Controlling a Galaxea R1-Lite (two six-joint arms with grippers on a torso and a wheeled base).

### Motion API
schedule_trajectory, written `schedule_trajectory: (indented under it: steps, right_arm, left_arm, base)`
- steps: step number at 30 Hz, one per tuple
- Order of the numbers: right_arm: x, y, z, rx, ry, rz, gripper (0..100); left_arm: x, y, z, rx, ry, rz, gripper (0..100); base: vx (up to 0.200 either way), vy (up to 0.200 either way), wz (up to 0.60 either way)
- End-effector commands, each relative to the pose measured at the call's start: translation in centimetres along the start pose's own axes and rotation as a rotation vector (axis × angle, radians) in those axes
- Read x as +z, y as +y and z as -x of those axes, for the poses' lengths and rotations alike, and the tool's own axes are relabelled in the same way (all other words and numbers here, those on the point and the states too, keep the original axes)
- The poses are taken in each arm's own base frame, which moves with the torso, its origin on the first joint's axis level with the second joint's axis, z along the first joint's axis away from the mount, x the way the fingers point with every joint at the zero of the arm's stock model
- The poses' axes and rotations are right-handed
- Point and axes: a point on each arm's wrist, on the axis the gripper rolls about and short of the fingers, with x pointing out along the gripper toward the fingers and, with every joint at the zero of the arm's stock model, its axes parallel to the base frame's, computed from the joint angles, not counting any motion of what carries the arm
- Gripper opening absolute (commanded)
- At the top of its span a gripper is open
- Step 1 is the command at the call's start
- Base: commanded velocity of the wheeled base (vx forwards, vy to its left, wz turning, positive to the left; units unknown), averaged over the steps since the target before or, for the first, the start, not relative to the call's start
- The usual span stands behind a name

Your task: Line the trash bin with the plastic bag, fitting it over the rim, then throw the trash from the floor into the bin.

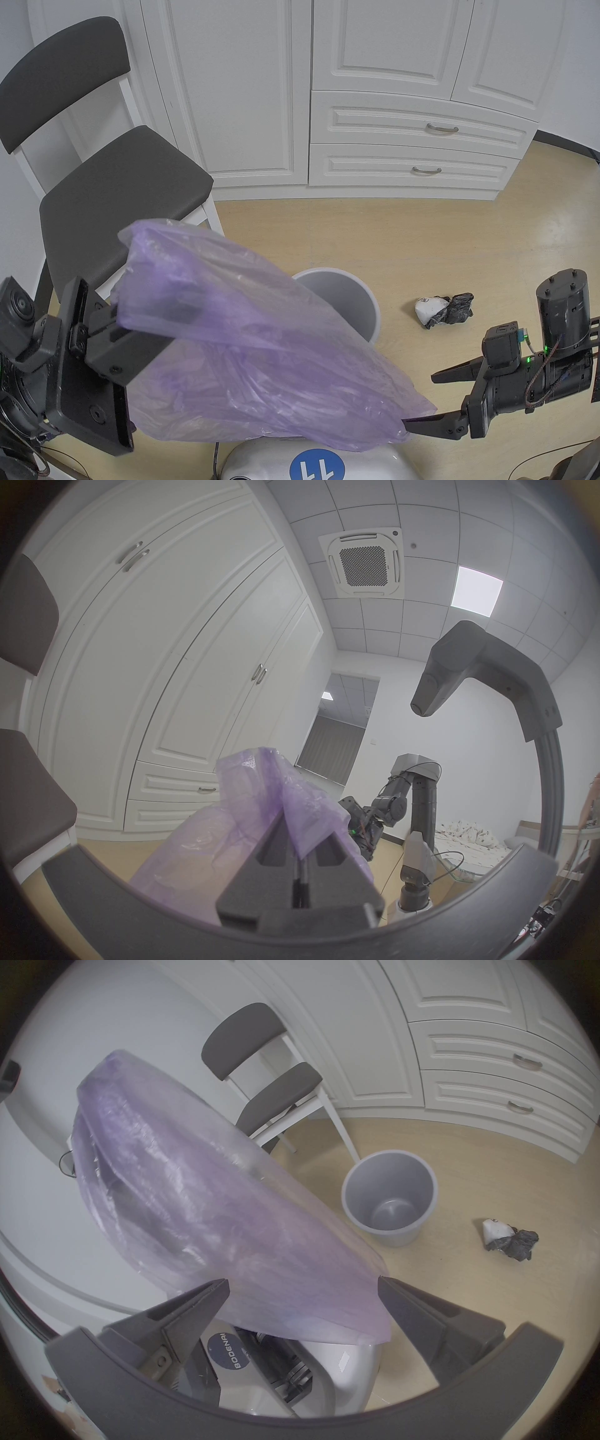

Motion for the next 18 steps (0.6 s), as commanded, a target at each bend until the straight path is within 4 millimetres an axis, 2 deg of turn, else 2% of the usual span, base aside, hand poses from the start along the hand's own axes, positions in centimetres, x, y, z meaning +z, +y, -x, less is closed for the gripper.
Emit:
schedule_trajectory:
  steps: [1, 8, 12, 14, 18]
  right_arm:
    - [-0.4, 1.0, 0.3, 0.037, 0.000, 0.029, 100]
    - [-0.6, 0.9, 0.0, 0.035, 0.020, 0.025, 100]
    - [-0.8, 0.5, -1.0, 0.019, 0.053, 0.011, 100]
    - [-0.7, -0.3, -1.9, -0.024, 0.076, -0.012, 100]
    - [-0.5, -1.4, -2.4, -0.068, 0.063, -0.036, 100]
  left_arm:
    - [-0.2, 0.4, -0.3, 0.016, 0.009, -0.001, 0]
    - [0.1, 0.9, -0.4, 0.040, -0.005, -0.014, 0]
    - [0.4, 0.7, -0.1, 0.036, -0.027, -0.023, 0]
    - [0.8, 0.4, 0.3, 0.025, -0.045, -0.029, 0]
    - [1.1, 0.1, 0.6, 0.017, -0.057, -0.012, 0]
  base:
    - [0.000, 0.000, 0.00]
    - [0.000, 0.000, 0.00]
    - [0.000, 0.000, 0.00]
    - [0.000, 0.000, 0.00]
    - [0.000, 0.000, 0.00]
